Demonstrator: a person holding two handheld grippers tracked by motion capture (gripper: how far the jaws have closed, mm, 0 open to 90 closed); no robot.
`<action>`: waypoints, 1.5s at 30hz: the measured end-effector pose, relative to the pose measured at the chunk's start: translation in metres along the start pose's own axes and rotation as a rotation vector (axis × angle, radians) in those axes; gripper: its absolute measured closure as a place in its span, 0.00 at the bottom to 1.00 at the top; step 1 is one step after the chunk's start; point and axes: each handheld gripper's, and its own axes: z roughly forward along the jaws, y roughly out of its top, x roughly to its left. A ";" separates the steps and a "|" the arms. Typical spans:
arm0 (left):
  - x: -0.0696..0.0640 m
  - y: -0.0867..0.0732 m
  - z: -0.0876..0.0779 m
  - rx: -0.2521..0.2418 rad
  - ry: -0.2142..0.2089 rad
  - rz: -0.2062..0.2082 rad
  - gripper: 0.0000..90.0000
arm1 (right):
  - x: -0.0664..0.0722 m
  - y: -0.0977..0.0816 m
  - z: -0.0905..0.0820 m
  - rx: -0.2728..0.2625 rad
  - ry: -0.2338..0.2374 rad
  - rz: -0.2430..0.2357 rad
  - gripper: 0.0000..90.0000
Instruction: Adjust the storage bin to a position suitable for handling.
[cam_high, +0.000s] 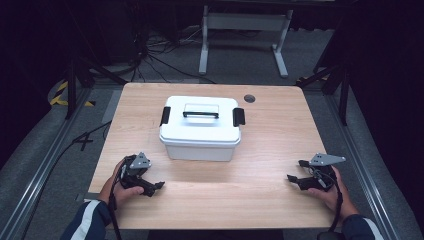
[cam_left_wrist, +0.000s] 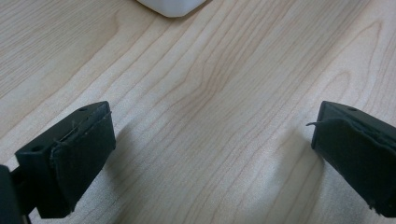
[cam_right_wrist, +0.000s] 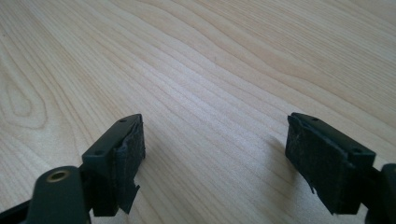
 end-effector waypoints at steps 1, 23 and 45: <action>0.000 0.000 0.000 -0.001 0.000 0.000 0.00 | 0.000 0.000 0.000 0.000 0.000 0.000 0.23; 0.000 0.000 0.000 0.000 0.001 -0.001 0.00 | -0.003 0.010 -0.004 0.072 0.049 -0.028 0.29; 0.000 0.000 0.000 0.003 -0.001 0.001 0.00 | 0.006 0.137 -0.032 0.155 0.076 -0.296 0.37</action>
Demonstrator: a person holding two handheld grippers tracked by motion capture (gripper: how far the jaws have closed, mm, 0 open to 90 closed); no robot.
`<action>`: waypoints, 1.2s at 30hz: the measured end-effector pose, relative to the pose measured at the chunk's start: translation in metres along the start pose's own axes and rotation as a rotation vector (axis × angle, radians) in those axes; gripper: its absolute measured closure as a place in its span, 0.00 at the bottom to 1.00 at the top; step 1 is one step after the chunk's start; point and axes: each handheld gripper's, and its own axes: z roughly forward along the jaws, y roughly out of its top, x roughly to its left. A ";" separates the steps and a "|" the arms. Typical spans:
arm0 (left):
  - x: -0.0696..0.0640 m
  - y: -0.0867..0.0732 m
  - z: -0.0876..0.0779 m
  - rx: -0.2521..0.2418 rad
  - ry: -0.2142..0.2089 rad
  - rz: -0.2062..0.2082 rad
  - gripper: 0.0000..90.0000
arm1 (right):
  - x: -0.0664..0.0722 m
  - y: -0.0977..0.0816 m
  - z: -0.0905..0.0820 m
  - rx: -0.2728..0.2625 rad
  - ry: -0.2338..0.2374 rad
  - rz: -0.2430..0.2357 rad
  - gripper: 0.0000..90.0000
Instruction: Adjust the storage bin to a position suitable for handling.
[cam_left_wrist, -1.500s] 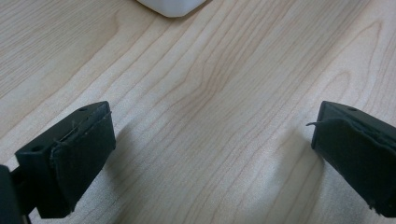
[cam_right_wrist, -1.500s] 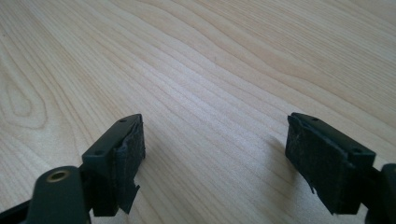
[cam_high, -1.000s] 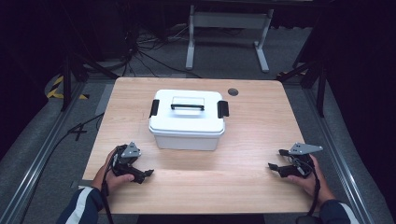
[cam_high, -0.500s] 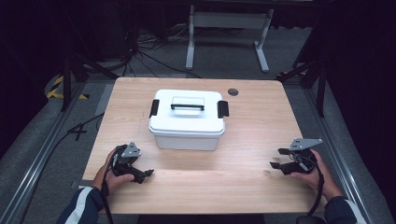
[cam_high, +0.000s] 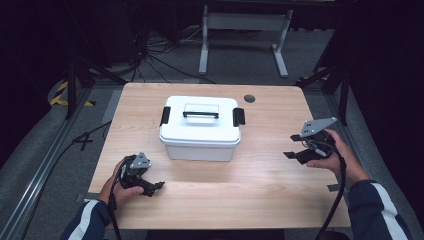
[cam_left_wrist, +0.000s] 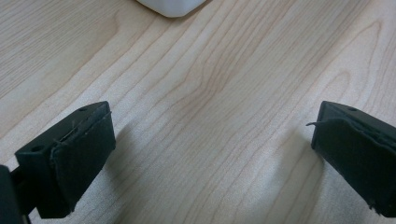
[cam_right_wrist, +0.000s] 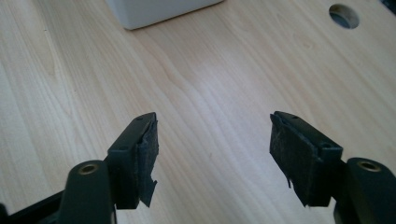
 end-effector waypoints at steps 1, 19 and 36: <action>0.000 0.000 0.000 0.002 0.001 0.001 0.00 | -0.002 0.004 -0.001 0.002 0.003 -0.009 0.38; 0.000 0.000 0.000 -0.002 -0.005 -0.005 0.00 | -0.020 0.088 -0.011 -0.024 0.004 -0.136 0.41; 0.000 0.000 0.000 -0.002 0.000 0.000 0.00 | -0.004 0.161 0.016 0.001 0.045 -0.258 0.42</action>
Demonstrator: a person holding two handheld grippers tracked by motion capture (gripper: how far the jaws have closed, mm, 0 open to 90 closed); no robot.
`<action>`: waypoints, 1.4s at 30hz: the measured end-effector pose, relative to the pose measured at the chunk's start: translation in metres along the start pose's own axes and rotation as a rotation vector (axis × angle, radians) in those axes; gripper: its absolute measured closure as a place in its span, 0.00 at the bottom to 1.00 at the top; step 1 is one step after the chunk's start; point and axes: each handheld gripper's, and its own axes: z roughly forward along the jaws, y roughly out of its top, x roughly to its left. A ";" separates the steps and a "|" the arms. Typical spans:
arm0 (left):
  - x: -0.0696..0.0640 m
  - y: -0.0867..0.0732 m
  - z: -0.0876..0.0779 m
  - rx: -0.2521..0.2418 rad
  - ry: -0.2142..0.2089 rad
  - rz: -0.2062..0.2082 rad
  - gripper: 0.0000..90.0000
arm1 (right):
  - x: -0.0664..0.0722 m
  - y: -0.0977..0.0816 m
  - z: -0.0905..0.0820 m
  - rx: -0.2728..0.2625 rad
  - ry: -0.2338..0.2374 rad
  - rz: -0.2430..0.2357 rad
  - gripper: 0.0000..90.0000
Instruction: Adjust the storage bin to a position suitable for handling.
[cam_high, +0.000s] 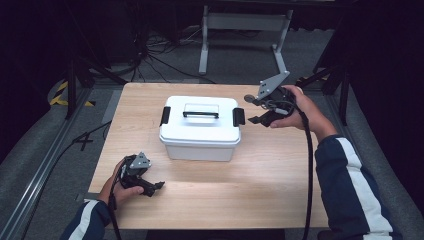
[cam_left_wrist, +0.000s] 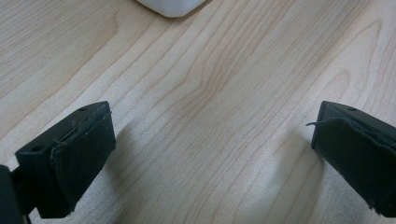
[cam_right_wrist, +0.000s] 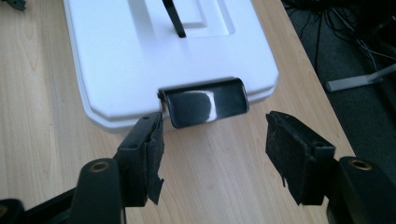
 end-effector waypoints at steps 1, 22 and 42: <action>0.000 0.000 0.000 -0.001 0.000 0.000 0.00 | 0.001 0.004 0.002 0.005 0.001 -0.010 0.42; -0.001 0.000 0.000 -0.001 -0.003 -0.006 0.00 | 0.017 0.067 0.047 0.066 0.034 -0.117 0.46; -0.001 0.000 -0.001 0.006 -0.006 -0.009 0.00 | 0.020 0.108 0.085 0.150 0.048 -0.181 0.62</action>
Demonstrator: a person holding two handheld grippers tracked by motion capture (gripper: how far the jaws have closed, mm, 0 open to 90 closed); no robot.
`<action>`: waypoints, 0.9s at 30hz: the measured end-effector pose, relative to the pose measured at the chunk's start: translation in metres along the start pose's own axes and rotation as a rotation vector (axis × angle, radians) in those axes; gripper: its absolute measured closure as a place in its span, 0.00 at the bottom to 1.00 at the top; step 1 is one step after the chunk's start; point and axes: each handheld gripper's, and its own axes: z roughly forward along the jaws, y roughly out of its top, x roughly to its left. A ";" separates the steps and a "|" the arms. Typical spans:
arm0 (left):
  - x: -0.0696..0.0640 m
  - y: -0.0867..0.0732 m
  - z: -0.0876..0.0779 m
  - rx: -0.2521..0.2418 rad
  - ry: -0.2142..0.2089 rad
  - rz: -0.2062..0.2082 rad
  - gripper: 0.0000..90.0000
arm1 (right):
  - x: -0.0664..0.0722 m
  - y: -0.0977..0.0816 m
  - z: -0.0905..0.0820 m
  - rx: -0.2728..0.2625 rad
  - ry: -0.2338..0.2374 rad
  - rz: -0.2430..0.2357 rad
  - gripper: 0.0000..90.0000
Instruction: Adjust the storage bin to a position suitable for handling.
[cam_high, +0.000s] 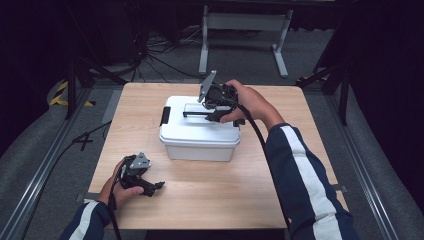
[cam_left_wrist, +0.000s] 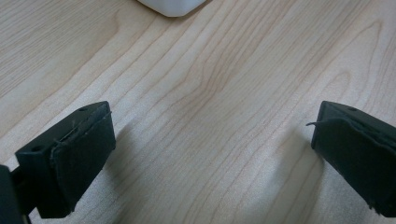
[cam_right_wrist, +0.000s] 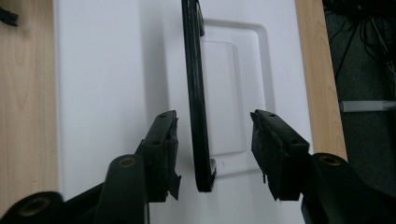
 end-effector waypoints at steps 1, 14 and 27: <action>0.000 0.000 0.000 0.000 0.000 0.000 0.00 | 0.000 0.001 0.003 0.003 -0.008 -0.009 0.65; 0.000 0.000 0.000 0.001 0.000 0.000 0.00 | 0.008 0.010 0.011 0.005 -0.026 -0.084 0.94; 0.001 0.000 0.000 0.001 -0.002 0.007 0.00 | 0.007 0.010 0.005 -0.029 -0.044 -0.094 0.94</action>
